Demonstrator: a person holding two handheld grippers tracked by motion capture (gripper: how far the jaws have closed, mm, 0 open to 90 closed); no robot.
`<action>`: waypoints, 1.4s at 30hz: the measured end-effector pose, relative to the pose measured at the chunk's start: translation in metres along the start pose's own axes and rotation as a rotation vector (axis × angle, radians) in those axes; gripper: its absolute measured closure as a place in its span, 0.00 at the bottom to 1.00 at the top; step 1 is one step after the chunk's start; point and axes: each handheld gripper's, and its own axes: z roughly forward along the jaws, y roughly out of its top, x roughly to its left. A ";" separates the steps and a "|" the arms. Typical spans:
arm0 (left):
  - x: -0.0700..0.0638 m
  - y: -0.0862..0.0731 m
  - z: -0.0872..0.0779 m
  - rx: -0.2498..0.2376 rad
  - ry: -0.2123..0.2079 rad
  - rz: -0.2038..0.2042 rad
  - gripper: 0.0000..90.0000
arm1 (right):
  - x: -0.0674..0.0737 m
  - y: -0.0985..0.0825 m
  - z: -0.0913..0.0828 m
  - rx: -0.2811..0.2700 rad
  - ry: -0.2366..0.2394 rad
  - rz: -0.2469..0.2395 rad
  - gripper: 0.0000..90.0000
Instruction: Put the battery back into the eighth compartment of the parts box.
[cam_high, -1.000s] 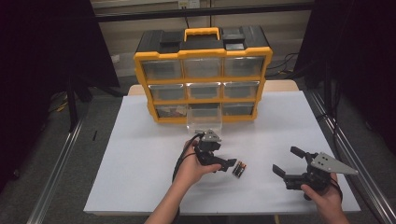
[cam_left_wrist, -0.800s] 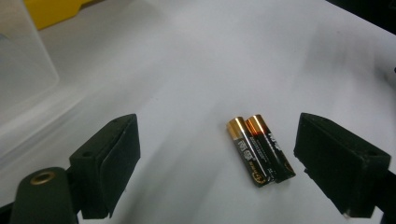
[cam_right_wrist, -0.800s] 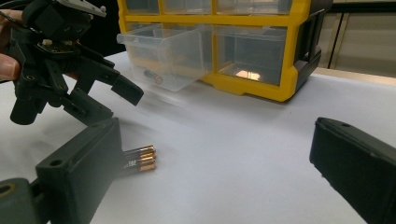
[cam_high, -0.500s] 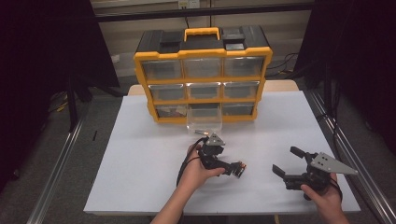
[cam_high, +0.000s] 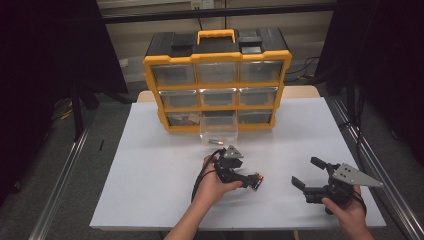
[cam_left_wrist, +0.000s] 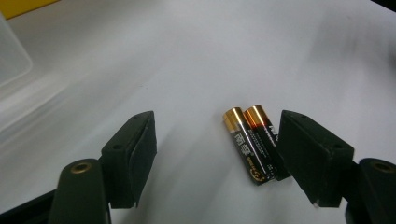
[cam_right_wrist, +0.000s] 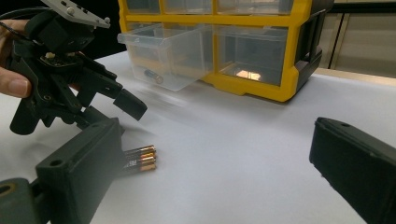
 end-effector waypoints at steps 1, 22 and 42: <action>-0.001 0.000 0.000 0.011 -0.001 0.002 0.36 | 0.000 0.000 0.000 0.000 0.001 0.001 0.02; 0.009 -0.007 0.001 0.066 0.009 0.030 0.82 | 0.001 -0.001 0.001 0.011 0.005 0.005 0.02; 0.022 -0.006 -0.005 0.097 0.043 0.034 0.83 | 0.000 -0.001 0.001 0.009 0.002 0.003 0.03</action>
